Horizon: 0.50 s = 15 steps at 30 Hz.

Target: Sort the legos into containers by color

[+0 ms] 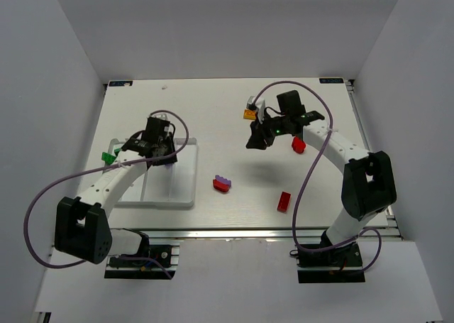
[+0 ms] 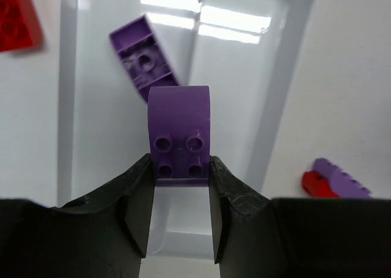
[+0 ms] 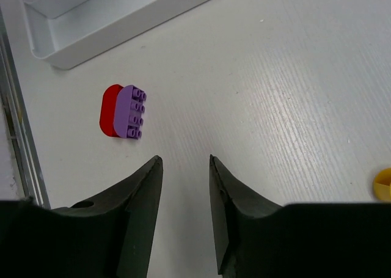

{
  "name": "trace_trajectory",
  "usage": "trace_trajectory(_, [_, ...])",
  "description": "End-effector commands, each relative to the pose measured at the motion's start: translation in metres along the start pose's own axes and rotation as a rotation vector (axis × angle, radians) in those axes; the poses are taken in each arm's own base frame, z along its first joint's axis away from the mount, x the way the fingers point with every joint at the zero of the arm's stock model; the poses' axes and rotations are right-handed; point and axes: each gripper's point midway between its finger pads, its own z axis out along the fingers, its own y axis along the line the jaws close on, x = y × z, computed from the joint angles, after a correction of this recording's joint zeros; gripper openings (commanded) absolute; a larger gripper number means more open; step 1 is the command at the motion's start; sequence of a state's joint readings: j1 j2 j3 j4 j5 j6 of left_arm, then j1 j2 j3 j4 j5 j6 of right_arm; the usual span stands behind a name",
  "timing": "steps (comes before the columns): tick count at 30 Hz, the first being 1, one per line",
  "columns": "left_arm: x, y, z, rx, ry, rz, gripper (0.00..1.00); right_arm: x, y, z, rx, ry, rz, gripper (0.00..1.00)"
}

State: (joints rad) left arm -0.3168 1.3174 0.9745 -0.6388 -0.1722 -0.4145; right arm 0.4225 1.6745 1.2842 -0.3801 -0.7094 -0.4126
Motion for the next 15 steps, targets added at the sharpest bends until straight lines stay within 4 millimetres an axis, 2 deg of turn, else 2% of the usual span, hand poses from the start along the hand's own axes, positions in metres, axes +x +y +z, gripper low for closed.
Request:
trace_trajectory(1, [0.009, 0.027, -0.006, -0.099, -0.012, -0.042, 0.18, -0.01, 0.01, -0.001, -0.03, 0.007, -0.052, 0.43])
trace_trajectory(3, [0.02, 0.038, -0.003, -0.134, 0.011, -0.033, 0.19, -0.011, 0.013, 0.0, -0.035, 0.011, -0.054, 0.46])
trace_trajectory(7, [0.026, 0.051, 0.0, -0.166, 0.004, -0.036, 0.19, -0.011, 0.019, 0.001, -0.039, 0.016, -0.064, 0.52])
trace_trajectory(9, [0.025, 0.055, 0.0, -0.188, -0.002, -0.04, 0.26, -0.009, 0.023, 0.001, -0.047, 0.024, -0.074, 0.59])
trace_trajectory(10, [0.023, 0.058, 0.0, -0.204, -0.012, -0.043, 0.33, -0.008, 0.025, 0.001, -0.054, 0.029, -0.1, 0.64])
trace_trajectory(11, [0.022, 0.06, -0.001, -0.222, -0.02, -0.067, 0.51, -0.008, 0.028, 0.001, -0.064, 0.031, -0.123, 0.71])
trace_trajectory(12, [0.021, 0.062, -0.001, -0.234, -0.026, -0.08, 0.56, -0.005, 0.032, 0.0, -0.079, 0.042, -0.136, 0.87])
trace_trajectory(13, [0.019, 0.061, -0.001, -0.232, -0.034, -0.081, 0.63, -0.005, 0.033, 0.0, -0.086, 0.043, -0.177, 0.89])
trace_trajectory(14, [0.018, 0.058, -0.001, -0.217, -0.035, -0.088, 0.82, -0.006, 0.036, -0.001, -0.092, 0.038, -0.199, 0.9])
trace_trajectory(15, [0.016, 0.057, -0.001, -0.211, -0.046, -0.098, 0.93, -0.007, 0.038, -0.001, -0.101, 0.028, -0.216, 0.89])
